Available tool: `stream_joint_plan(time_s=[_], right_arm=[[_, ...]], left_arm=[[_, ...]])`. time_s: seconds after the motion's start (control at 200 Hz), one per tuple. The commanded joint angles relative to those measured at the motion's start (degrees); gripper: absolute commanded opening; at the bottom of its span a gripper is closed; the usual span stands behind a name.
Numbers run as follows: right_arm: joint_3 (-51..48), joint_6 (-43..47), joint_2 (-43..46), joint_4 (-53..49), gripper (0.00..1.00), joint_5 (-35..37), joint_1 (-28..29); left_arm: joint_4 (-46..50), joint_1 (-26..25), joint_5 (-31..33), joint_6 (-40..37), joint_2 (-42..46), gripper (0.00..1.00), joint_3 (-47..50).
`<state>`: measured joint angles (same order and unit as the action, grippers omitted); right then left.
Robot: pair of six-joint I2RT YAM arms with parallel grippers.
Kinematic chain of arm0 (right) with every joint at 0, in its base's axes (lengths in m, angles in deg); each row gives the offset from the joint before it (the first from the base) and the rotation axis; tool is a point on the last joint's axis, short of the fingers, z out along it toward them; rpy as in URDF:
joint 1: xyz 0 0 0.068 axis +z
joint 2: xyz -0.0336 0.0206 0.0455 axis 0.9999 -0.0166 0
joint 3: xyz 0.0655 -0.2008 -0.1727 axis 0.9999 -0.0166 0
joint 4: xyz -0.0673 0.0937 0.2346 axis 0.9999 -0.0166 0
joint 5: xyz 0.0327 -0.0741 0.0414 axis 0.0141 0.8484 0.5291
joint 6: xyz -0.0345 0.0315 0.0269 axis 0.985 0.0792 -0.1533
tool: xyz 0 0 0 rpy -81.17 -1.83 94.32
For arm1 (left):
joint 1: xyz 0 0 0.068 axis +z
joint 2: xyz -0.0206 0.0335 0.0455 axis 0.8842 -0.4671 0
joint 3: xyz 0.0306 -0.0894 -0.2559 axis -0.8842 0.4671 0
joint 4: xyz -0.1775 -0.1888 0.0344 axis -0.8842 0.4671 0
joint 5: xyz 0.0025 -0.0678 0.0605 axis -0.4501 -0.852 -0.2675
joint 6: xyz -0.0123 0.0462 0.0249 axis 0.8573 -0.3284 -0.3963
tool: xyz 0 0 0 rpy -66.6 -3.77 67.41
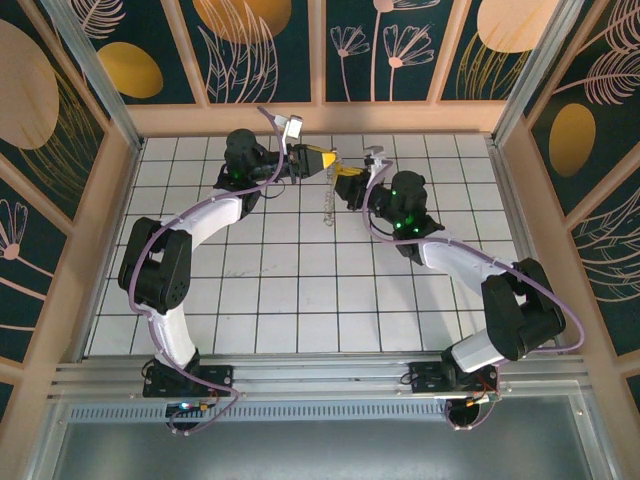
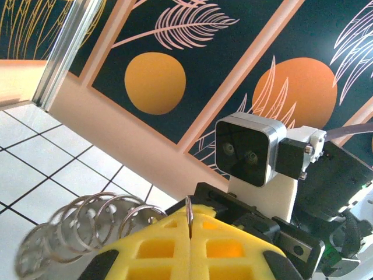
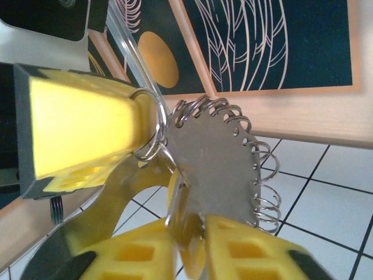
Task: Put the keys on the keyring
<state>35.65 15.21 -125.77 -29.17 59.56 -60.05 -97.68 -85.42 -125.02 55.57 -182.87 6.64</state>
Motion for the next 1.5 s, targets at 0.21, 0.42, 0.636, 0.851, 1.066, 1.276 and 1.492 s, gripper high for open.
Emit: stream_joint_plan(time_s=[0.21,0.42,0.636,0.851,1.066,1.276,1.492], right_arm=[[1.4,3.4,1.2,-2.5,0.00,-1.0,1.7],[0.9,4.1,1.9,-3.1,0.00,-1.2,3.6],[2.5,4.9,0.9,-4.3,0.00,-0.8,5.0],[2.4,3.7,1.0,-3.2,0.00,0.2,5.0],[3.9,2.7,1.6,-4.0,0.00,3.6,6.6],[10.1,4.9,-0.2,-10.5,0.00,9.2,9.7],[16.1,7.6,-2.3,-15.2,0.00,13.8,12.2]], left_arm=[[-3.0,-0.4,1.4,-0.1,1.6,0.00,-0.3],[-4.3,-0.4,2.3,0.4,1.9,0.00,0.4],[-5.8,-0.4,3.0,0.8,2.4,0.00,1.6],[-6.2,-0.4,4.3,0.2,3.6,0.00,3.3],[-5.4,-0.6,5.9,-1.0,4.2,0.00,4.4],[-3.9,-0.9,7.0,-2.8,4.7,0.00,4.9],[-3.2,-1.3,7.3,-3.7,4.3,0.00,5.1]])
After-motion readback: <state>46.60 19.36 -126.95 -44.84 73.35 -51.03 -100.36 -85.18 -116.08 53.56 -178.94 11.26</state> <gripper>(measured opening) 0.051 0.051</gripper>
